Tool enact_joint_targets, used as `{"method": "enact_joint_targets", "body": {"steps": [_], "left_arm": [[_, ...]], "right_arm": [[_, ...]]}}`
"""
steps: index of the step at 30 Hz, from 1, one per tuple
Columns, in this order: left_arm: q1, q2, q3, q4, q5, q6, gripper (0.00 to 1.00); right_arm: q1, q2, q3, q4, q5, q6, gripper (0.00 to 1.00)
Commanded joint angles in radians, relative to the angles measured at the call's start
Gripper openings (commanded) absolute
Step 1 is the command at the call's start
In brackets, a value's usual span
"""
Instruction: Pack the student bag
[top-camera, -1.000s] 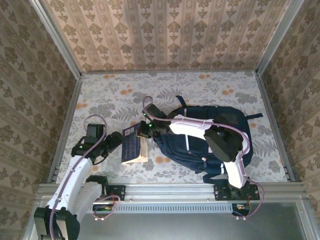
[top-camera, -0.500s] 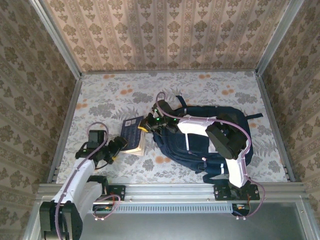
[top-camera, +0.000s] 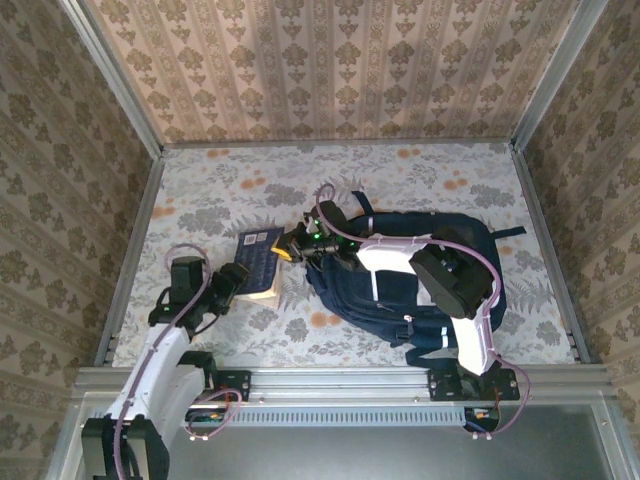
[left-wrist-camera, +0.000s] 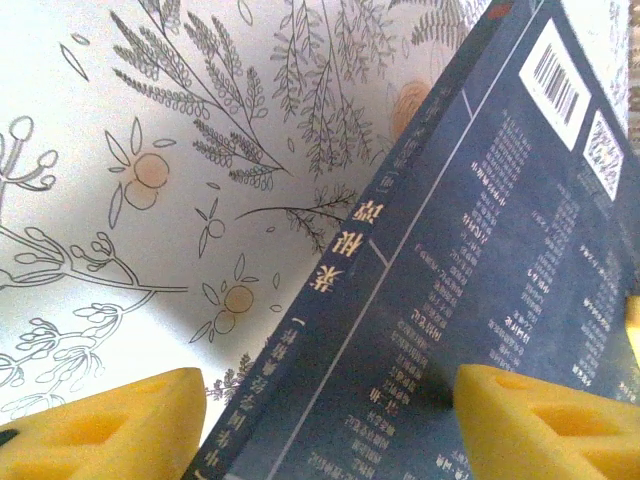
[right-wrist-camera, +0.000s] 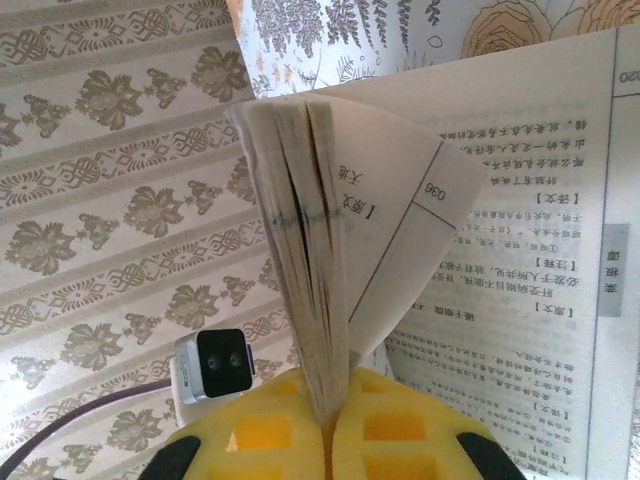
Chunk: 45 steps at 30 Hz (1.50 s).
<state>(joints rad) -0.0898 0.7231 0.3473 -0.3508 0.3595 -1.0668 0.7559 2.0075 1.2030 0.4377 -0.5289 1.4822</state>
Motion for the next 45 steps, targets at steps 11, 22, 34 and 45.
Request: {"method": "enact_joint_targets", "body": {"steps": [11,22,34,45], "left_arm": [[0.006,-0.1,0.116,-0.026,0.006,0.012,0.35],[0.005,-0.079,0.24,-0.075,0.044,0.02,0.07],[-0.009,-0.037,0.524,-0.193,0.119,0.472,0.0],[-0.078,-0.032,0.542,0.047,0.41,0.569,0.0]], "right_arm": [[0.007,0.001,-0.046,0.111,-0.021,0.086,0.0],[0.004,-0.015,-0.107,0.092,0.003,0.005,0.31],[-0.027,-0.291,-0.061,-0.342,0.19,-0.599,0.53],[-0.032,-0.609,-0.197,-0.306,0.234,-1.149,0.59]]}}
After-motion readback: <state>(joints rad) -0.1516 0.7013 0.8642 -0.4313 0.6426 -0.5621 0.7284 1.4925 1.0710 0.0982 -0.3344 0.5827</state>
